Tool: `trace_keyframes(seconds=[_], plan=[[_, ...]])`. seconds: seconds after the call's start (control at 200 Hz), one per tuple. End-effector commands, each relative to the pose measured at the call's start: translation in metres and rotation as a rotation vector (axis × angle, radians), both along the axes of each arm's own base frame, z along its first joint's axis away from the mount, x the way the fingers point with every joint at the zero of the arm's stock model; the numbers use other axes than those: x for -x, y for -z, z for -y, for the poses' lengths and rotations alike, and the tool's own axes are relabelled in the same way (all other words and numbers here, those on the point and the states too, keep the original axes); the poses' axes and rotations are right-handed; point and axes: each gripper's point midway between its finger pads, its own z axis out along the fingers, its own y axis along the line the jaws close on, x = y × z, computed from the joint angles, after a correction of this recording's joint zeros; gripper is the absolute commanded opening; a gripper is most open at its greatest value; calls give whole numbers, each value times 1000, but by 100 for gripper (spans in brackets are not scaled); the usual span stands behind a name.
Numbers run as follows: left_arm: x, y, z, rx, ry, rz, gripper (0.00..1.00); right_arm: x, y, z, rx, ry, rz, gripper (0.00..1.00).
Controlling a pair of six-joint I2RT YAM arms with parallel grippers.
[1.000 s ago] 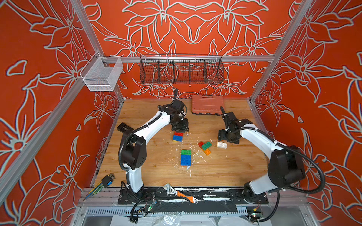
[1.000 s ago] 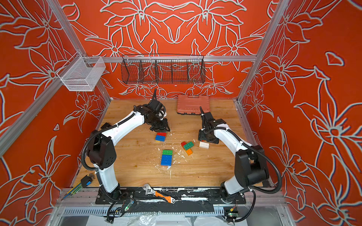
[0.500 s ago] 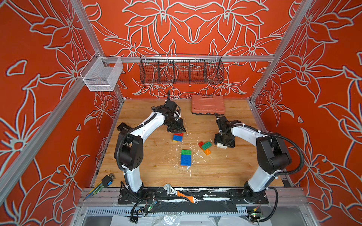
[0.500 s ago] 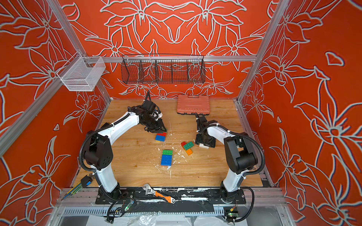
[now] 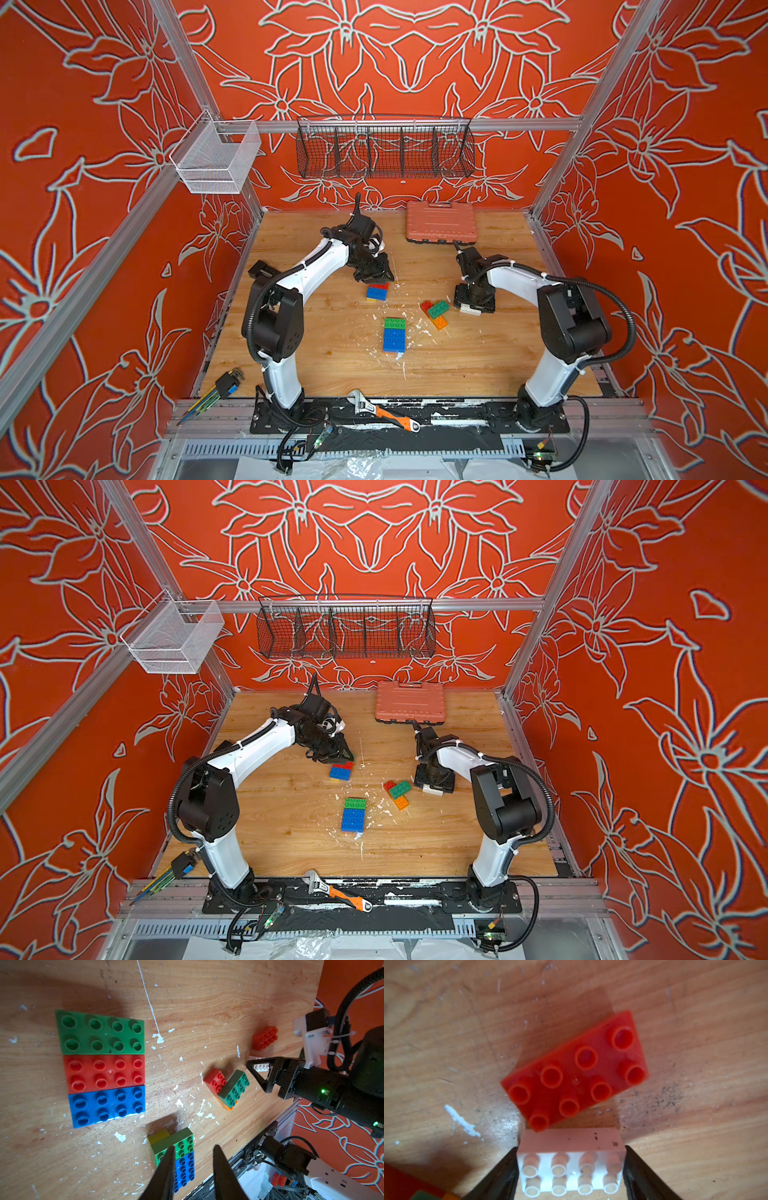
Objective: Assemble a rectangle with lego
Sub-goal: Pick up the lego brick from the center of the board, then assemble the lego brick with the lego brick.
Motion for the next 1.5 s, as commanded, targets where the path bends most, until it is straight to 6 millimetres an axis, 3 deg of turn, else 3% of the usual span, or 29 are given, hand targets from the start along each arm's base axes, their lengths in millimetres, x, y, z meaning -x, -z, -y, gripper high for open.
trace_keyframes(seconds=[0.0,0.16,0.395,0.606,0.781,1.046,1.186,1.496], plan=[[2,-12,-1,22,13,27,30,-6,-10,1,15,10,38,79],[3,-11,0,25,15,23,30,-4,-9,4,38,-7,18,74],[3,-11,-1,21,12,27,30,-4,-11,2,36,-35,26,49],[4,-13,-5,8,2,39,29,-4,-54,-15,89,-322,87,45],[9,-9,-13,-25,-27,33,29,18,-78,-43,32,-537,111,43],[15,-10,-22,-54,-78,29,29,32,-61,-77,25,-720,96,41],[18,-10,-27,-71,-99,26,29,34,-45,-82,13,-735,70,38],[17,-10,-28,-82,-108,22,29,44,-29,-88,-9,-778,33,38]])
